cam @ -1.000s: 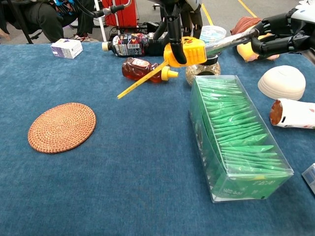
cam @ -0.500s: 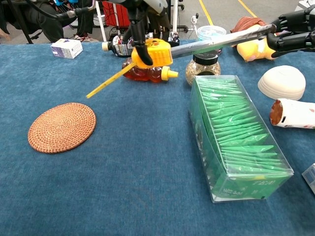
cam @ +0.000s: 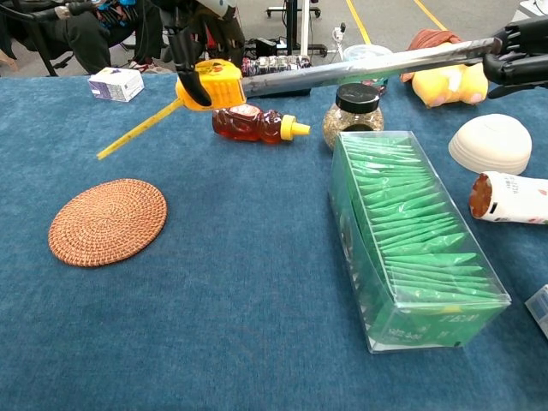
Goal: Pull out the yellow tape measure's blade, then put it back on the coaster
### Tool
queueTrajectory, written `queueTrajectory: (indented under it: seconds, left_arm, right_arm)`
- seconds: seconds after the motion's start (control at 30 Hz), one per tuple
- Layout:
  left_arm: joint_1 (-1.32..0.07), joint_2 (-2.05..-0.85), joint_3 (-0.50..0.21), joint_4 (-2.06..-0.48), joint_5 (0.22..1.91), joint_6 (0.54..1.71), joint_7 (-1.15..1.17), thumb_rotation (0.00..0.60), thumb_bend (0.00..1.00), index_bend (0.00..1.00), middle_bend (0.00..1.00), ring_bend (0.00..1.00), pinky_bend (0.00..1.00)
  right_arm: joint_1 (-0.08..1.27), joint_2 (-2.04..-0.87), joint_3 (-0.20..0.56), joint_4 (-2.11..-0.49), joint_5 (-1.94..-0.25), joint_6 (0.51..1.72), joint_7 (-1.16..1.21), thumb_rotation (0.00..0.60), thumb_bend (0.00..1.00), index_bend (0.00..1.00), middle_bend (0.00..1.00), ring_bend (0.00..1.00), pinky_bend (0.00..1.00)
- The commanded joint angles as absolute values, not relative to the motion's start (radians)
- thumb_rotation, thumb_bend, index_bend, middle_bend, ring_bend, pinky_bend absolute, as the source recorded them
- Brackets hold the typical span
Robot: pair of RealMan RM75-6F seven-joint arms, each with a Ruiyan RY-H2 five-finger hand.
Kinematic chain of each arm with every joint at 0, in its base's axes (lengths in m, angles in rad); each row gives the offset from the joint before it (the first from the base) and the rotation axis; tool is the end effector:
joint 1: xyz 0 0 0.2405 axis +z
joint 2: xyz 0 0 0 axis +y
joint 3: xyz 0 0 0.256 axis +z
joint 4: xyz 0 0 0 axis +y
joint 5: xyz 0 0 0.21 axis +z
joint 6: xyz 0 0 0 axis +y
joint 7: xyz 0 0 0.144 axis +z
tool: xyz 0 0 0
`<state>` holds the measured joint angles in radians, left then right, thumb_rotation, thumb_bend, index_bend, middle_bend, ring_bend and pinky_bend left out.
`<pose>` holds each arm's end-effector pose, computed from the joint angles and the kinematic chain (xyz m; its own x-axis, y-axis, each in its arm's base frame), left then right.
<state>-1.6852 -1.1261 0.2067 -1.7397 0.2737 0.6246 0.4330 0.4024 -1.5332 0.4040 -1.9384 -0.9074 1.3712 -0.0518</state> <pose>-0.0010 0.3998 0.0605 0.7280 0.4051 0.5531 0.6830 -0.4981 -0.5342 -0.1586 -0.2871 0.0604 -0.4309 0.0066 0.9024 -0.8951 0.1239 -0.4283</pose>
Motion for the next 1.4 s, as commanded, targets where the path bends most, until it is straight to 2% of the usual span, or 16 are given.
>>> queueTrajectory:
  seconds: [0.03, 0.63, 1.4]
  left_arm:
    - [-1.670, -1.107, 0.217, -1.749, 0.288, 0.625, 0.437, 0.580, 0.34, 0.60, 0.52, 0.53, 0.54]
    - [-1.580, -1.025, 0.241, -1.772, 0.367, 0.617, 0.430, 0.587, 0.34, 0.61, 0.52, 0.53, 0.54]
    - [-1.546, -1.021, 0.221, -1.757, 0.390, 0.598, 0.437, 0.588, 0.34, 0.61, 0.52, 0.53, 0.54]
  right_arm:
    - [0.394, -1.525, 0.408, -1.932, -0.902, 1.372, -0.041, 0.584, 0.58, 0.54, 0.28, 0.22, 0.26]
    - [0.371, -1.481, 0.419, -1.922, -0.890, 1.357, -0.003, 0.584, 0.58, 0.54, 0.29, 0.22, 0.26]
    - [0.364, -1.459, 0.429, -1.913, -0.878, 1.349, 0.014, 0.585, 0.59, 0.55, 0.29, 0.22, 0.26]
